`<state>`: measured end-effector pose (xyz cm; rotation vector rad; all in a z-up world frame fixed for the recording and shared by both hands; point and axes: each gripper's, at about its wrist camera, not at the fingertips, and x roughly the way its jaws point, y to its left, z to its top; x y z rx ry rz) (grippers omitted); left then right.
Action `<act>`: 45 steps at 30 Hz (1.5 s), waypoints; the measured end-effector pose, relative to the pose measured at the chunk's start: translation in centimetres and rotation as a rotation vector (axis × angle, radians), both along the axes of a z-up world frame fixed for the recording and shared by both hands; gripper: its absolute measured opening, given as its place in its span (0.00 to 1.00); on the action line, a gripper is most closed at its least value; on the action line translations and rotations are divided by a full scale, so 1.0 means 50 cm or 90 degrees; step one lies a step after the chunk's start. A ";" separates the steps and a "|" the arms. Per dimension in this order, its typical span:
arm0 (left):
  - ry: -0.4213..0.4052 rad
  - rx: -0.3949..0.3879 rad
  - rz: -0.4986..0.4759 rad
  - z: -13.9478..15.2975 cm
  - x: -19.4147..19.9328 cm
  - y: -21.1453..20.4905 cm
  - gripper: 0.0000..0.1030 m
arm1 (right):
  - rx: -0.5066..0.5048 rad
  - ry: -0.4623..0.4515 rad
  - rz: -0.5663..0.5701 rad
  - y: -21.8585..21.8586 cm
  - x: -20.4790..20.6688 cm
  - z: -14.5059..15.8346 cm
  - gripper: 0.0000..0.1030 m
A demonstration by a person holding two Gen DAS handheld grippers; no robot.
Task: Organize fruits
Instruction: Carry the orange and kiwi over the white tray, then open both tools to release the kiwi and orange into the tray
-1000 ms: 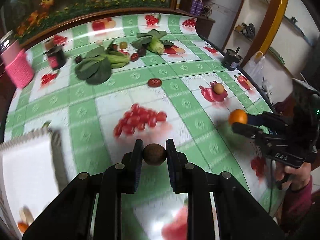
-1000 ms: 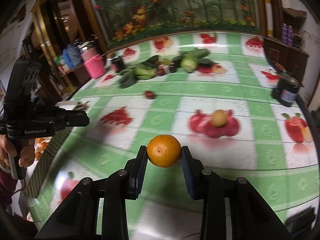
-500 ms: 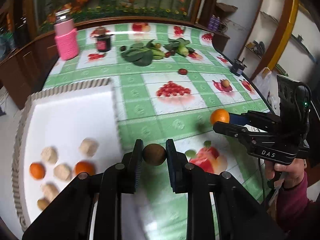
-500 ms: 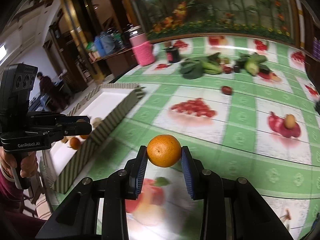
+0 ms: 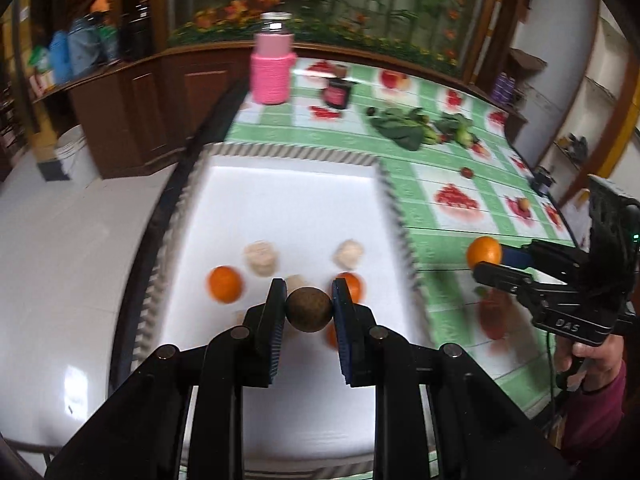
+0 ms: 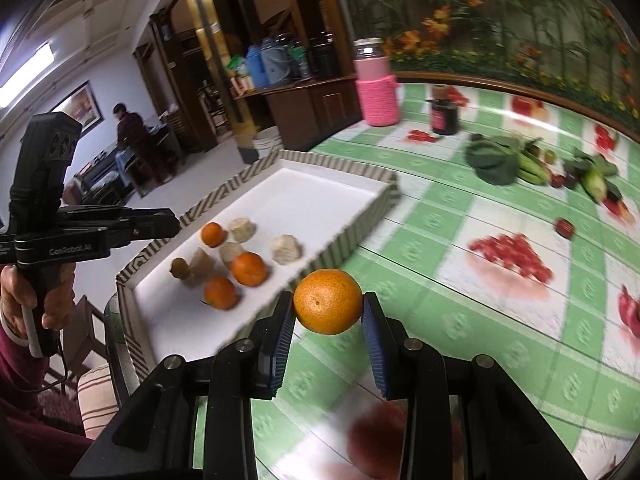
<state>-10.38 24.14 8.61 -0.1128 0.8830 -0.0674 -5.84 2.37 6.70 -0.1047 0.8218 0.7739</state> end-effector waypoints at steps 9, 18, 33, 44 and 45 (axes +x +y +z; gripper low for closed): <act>0.027 0.008 0.060 -0.056 0.019 0.068 0.20 | -0.020 0.004 0.040 0.096 0.042 -0.007 0.33; 0.054 0.007 0.085 -0.096 0.052 0.105 0.20 | -0.047 0.015 0.075 0.193 0.109 -0.026 0.33; 0.056 -0.010 0.088 -0.121 0.051 0.112 0.20 | -0.122 0.042 0.115 0.300 0.141 -0.099 0.34; 0.041 0.024 0.124 -0.119 0.049 0.105 0.41 | -0.101 0.045 0.103 0.287 0.137 -0.105 0.48; 0.039 0.026 0.127 -0.118 0.048 0.105 0.45 | -0.097 0.044 0.103 0.285 0.135 -0.102 0.51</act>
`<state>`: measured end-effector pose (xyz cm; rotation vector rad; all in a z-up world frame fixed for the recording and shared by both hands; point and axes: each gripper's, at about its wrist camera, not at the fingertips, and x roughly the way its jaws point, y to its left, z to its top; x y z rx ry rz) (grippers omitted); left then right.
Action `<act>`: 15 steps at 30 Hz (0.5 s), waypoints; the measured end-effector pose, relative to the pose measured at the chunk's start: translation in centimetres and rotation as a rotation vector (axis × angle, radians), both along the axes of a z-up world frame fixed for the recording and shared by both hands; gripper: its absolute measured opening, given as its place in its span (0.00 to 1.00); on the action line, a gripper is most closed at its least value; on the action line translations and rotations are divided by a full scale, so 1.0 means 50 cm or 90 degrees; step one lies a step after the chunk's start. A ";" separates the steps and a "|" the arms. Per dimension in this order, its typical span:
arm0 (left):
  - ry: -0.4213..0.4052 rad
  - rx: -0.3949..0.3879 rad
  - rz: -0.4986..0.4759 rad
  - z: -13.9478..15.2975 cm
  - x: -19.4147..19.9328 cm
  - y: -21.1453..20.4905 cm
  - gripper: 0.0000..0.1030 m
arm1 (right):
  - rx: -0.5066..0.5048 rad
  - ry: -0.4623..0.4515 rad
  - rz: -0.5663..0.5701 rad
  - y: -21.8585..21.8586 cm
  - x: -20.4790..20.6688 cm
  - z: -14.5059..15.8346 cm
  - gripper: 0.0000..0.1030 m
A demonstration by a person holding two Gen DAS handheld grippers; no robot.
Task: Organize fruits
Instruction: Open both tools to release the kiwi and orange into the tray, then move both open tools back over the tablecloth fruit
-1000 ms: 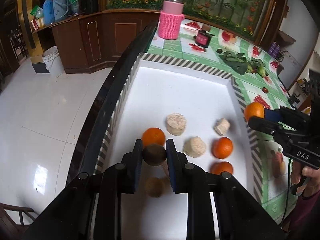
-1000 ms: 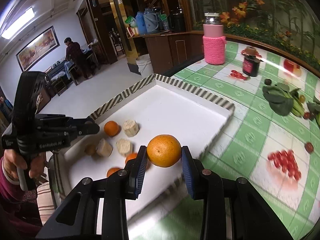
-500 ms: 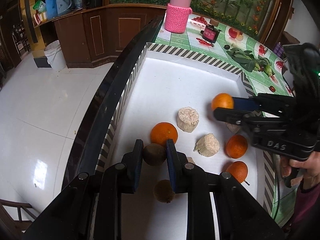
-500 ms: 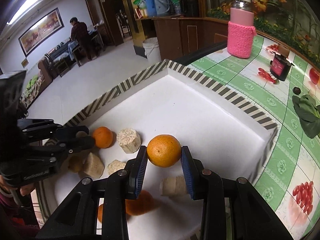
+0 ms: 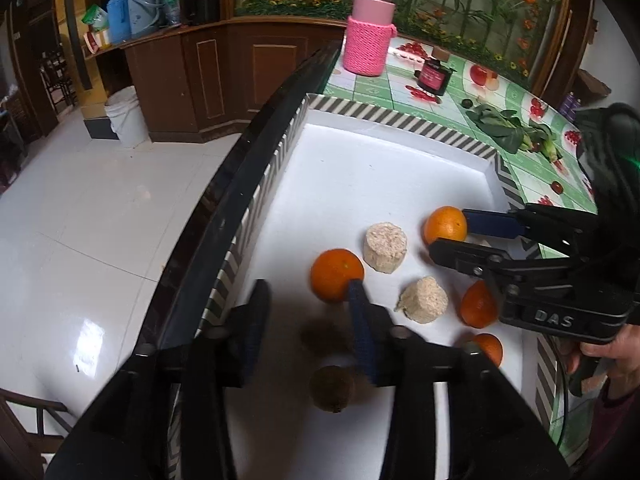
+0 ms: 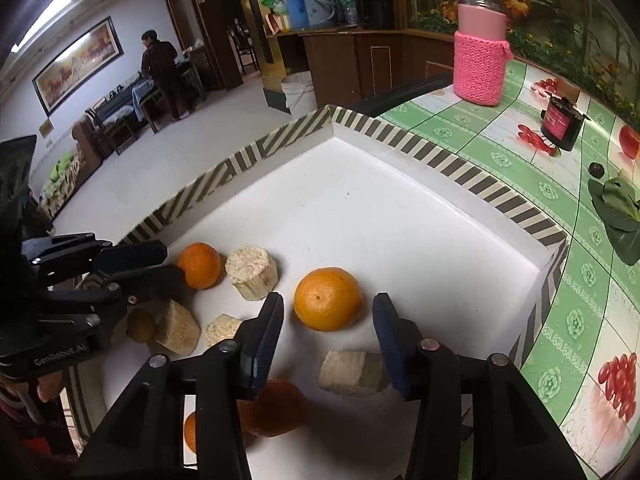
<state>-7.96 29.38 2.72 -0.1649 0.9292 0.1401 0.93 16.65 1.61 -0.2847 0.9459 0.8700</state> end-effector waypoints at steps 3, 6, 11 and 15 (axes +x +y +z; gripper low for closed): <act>-0.005 0.005 0.004 0.006 -0.001 -0.003 0.49 | 0.009 -0.004 -0.005 -0.008 -0.006 0.012 0.56; -0.013 0.025 0.014 0.015 -0.002 -0.009 0.54 | 0.026 -0.004 -0.010 -0.020 -0.011 0.028 0.56; -0.030 0.049 0.024 0.032 -0.001 -0.032 0.57 | 0.045 -0.022 -0.030 -0.057 -0.030 0.060 0.59; -0.049 0.066 0.027 0.048 0.000 -0.066 0.57 | 0.067 -0.044 -0.067 -0.104 -0.047 0.088 0.64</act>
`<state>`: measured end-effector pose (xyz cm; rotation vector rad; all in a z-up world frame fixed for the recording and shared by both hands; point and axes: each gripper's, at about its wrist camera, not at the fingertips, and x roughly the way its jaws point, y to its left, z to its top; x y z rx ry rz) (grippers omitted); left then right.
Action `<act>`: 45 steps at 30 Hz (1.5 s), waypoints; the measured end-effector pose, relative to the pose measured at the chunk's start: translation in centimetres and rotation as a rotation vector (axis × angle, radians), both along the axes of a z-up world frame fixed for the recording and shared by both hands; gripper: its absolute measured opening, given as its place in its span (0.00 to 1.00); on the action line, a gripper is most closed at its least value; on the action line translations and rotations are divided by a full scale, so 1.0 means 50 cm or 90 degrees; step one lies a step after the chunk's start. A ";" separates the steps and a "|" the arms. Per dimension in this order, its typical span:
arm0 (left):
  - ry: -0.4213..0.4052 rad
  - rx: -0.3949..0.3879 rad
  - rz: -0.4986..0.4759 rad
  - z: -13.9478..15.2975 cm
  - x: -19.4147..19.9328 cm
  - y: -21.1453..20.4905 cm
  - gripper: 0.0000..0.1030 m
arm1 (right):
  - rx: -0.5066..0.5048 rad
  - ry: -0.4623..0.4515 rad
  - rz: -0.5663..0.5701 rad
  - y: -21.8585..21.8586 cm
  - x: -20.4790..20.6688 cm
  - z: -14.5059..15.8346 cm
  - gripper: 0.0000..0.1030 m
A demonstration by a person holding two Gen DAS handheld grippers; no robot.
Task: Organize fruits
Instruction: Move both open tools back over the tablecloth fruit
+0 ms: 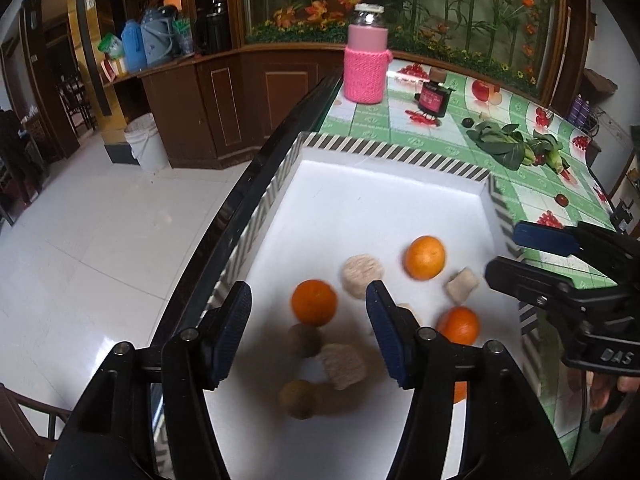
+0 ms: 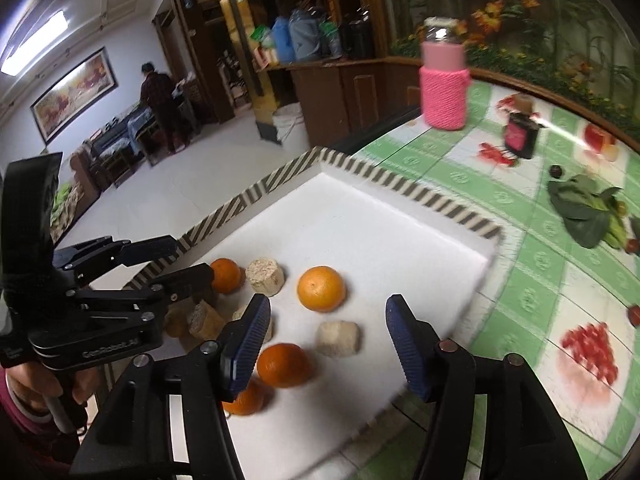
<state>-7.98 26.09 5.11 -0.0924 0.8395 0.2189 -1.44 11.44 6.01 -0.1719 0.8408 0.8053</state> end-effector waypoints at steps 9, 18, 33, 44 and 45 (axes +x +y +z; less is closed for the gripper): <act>-0.026 0.006 -0.019 0.024 0.013 -0.089 0.57 | 0.018 -0.026 -0.087 -0.116 -0.027 0.029 0.73; -0.022 0.016 -0.084 0.029 0.031 -0.216 0.57 | 0.017 -0.023 -0.170 -0.257 -0.038 0.023 0.80; 0.008 0.006 -0.182 0.012 0.069 -0.395 0.70 | 0.014 -0.006 -0.283 -0.461 -0.044 0.000 0.81; 0.043 -0.012 -0.250 0.001 0.113 -0.475 0.70 | -0.021 0.006 -0.398 -0.648 0.023 -0.015 0.81; 0.047 -0.013 -0.257 0.002 0.122 -0.483 0.70 | -0.025 0.002 -0.404 -0.662 0.033 -0.012 0.81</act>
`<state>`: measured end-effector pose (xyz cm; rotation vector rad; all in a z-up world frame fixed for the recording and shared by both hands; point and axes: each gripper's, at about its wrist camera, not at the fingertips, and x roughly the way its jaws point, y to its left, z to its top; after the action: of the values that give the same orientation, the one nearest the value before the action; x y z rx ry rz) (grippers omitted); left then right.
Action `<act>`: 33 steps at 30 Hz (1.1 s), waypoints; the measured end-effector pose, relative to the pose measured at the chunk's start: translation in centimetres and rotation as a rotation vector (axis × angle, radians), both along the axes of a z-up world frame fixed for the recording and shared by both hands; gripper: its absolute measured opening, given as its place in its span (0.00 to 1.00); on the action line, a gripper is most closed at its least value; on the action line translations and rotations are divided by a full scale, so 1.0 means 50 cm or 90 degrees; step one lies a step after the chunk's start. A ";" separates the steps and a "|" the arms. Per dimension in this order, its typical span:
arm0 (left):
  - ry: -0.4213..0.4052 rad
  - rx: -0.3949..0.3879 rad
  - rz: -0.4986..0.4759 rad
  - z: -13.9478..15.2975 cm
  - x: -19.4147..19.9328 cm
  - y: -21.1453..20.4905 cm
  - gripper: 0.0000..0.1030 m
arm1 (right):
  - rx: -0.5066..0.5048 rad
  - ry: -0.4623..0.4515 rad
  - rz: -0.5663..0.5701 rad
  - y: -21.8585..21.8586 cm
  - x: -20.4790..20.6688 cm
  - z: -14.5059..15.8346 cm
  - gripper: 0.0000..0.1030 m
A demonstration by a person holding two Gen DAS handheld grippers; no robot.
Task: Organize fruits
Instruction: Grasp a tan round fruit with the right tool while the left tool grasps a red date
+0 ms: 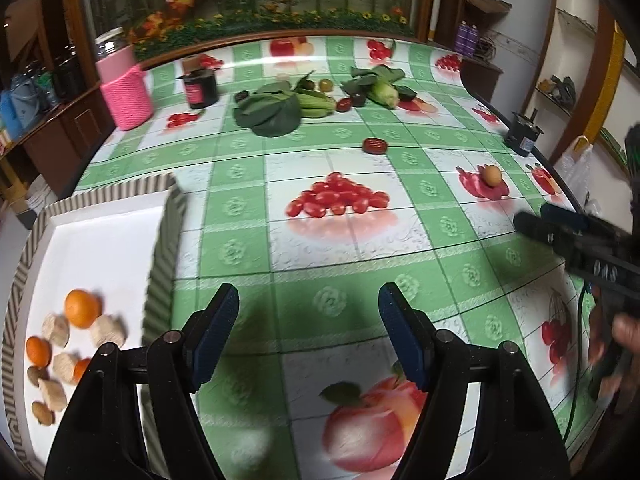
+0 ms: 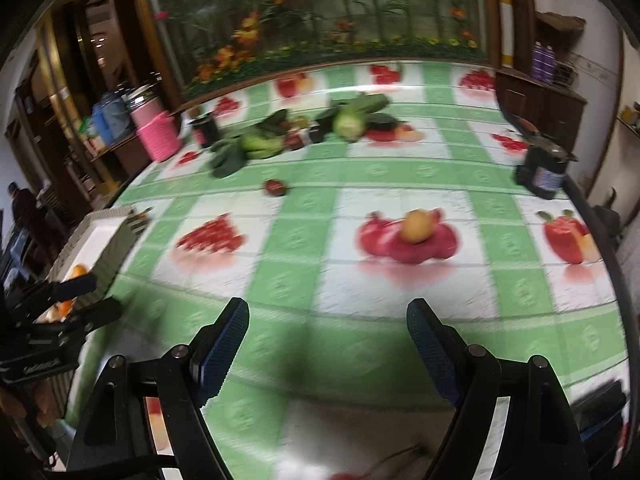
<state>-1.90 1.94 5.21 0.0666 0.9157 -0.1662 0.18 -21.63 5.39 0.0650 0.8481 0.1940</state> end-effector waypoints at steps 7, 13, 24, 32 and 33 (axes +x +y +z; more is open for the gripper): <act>0.004 -0.001 -0.032 0.007 0.047 -0.036 0.70 | -0.028 -0.001 -0.024 -0.056 0.081 -0.001 0.80; 0.007 0.006 -0.055 0.008 0.100 -0.067 0.70 | -0.048 0.023 -0.007 -0.053 0.144 -0.035 0.54; 0.035 -0.020 -0.082 -0.015 0.227 -0.111 0.70 | -0.015 0.018 0.001 -0.073 0.136 -0.057 0.27; 0.049 -0.017 -0.097 -0.045 0.301 -0.154 0.70 | 0.005 0.021 0.015 -0.078 0.131 -0.055 0.27; 0.052 -0.019 -0.095 -0.049 0.309 -0.157 0.70 | 0.007 0.019 0.017 -0.076 0.130 -0.053 0.27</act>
<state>13.54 -5.89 2.73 0.1018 0.9904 -0.3229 6.70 -25.44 2.74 0.0666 0.8778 0.2235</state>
